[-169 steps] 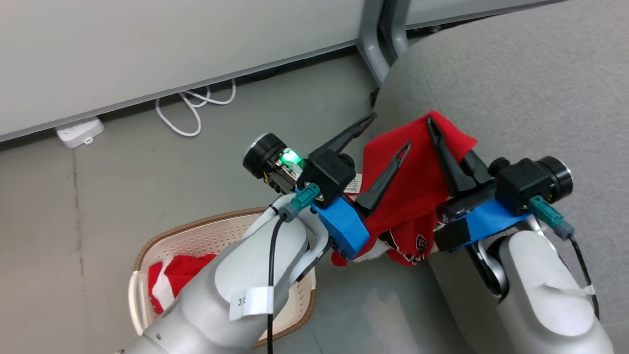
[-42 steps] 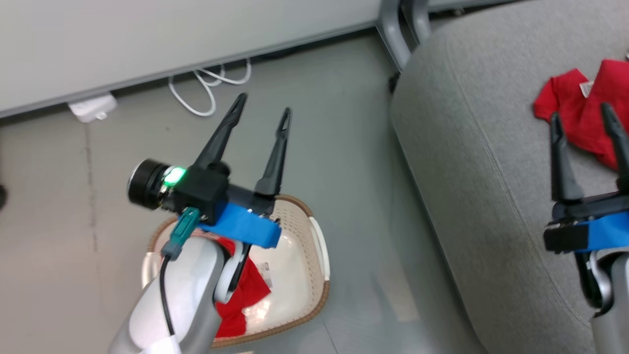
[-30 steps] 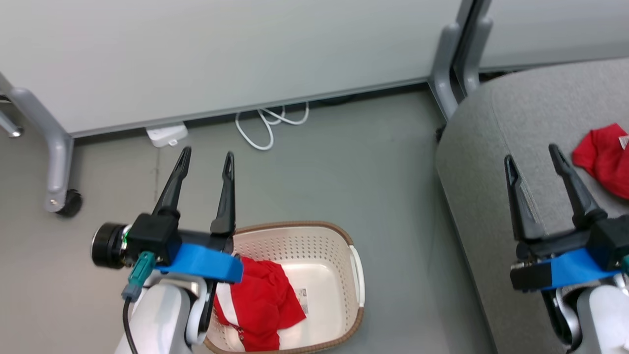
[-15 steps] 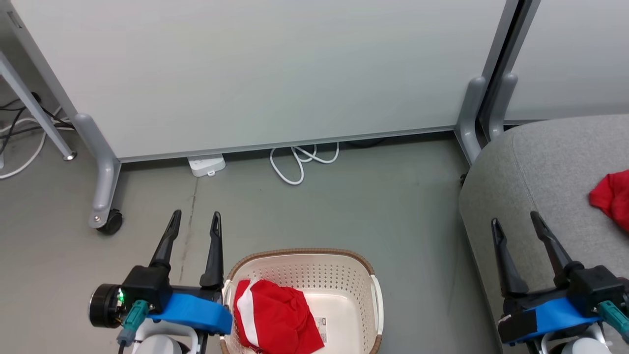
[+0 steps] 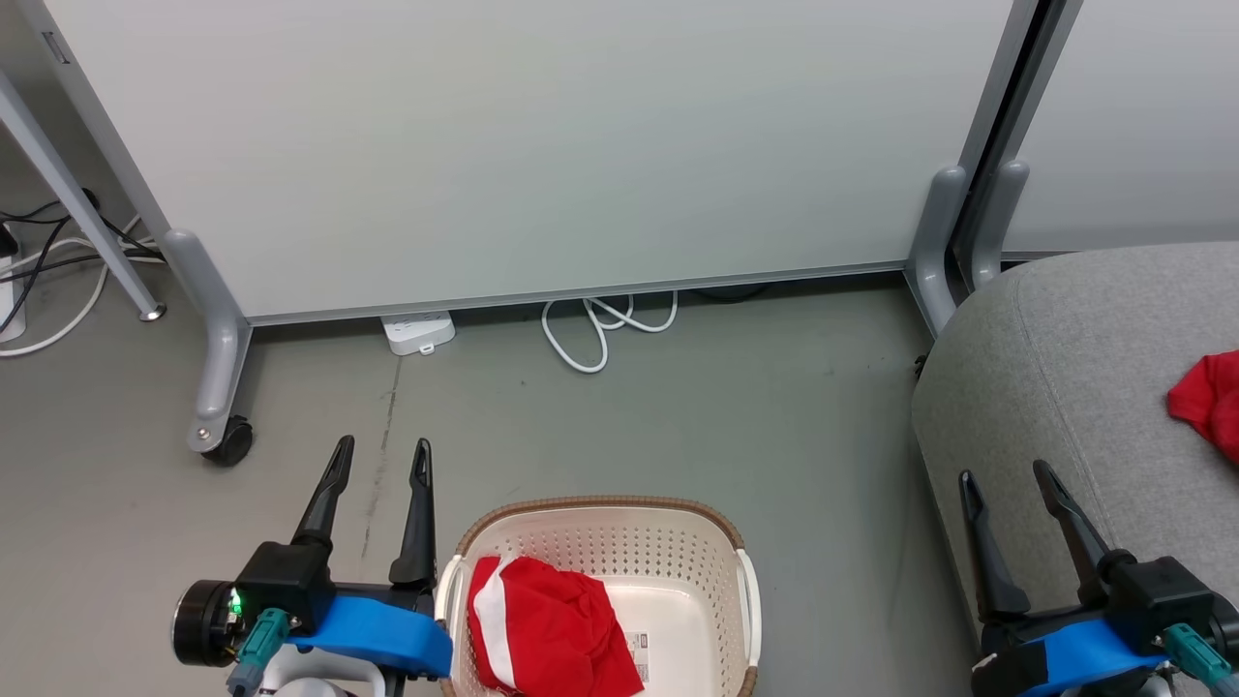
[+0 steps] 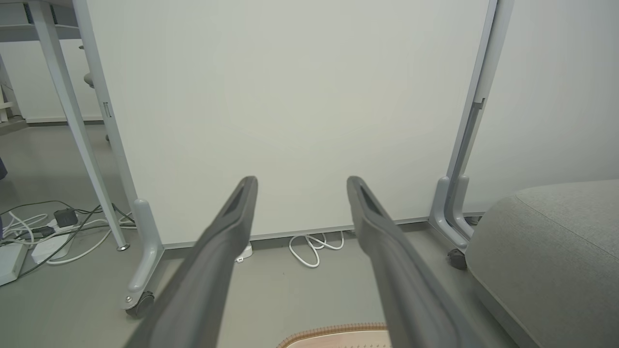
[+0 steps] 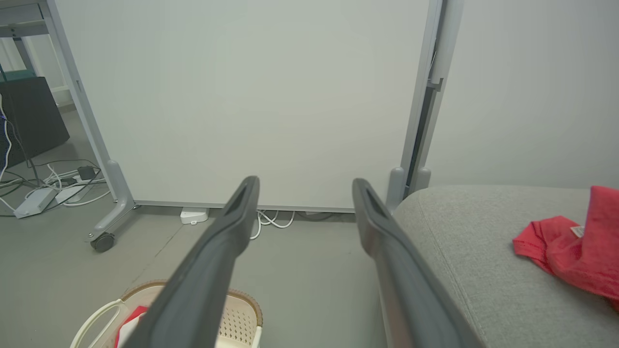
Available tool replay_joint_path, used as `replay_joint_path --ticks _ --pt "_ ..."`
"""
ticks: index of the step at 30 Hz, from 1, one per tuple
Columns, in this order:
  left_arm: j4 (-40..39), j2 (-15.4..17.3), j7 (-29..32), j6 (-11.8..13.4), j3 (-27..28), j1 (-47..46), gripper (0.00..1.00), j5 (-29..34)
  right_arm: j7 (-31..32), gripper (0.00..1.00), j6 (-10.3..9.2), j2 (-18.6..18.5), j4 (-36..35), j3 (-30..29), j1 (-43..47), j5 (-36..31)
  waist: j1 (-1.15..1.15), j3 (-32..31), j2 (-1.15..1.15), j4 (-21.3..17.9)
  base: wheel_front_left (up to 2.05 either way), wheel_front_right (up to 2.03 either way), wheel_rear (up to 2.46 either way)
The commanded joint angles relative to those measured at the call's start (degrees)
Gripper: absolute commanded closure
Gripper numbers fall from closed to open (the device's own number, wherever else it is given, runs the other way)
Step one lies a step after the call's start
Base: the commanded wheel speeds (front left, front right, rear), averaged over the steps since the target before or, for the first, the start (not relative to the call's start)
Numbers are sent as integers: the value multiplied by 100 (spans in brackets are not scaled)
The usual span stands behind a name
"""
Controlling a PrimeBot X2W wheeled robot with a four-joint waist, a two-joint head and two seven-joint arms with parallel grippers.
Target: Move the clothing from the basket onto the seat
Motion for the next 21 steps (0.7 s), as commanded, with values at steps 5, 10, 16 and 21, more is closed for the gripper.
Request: replay_joint_path --ticks 5,10,16,21 --pt "30 -20 -15 -48 64 17 0 51 -4 0 1 26 23 -8 44 -6 0 9 0 -24 0 0 0" --pt "73 -25 -15 -63 16 -31 0 43 -3 0 1 -2 37 4 2 8 0 28 0 -27 0 0 0" --pt "221 -24 -15 -112 -305 -425 0 109 -3 0 1 -30 20 30 -130 13 0 173 0 -56 0 0 0" --pt "553 83 -16 -146 -631 -906 0 154 -3 0 1 -78 -19 106 -350 22 0 416 0 -222 0 0 0"
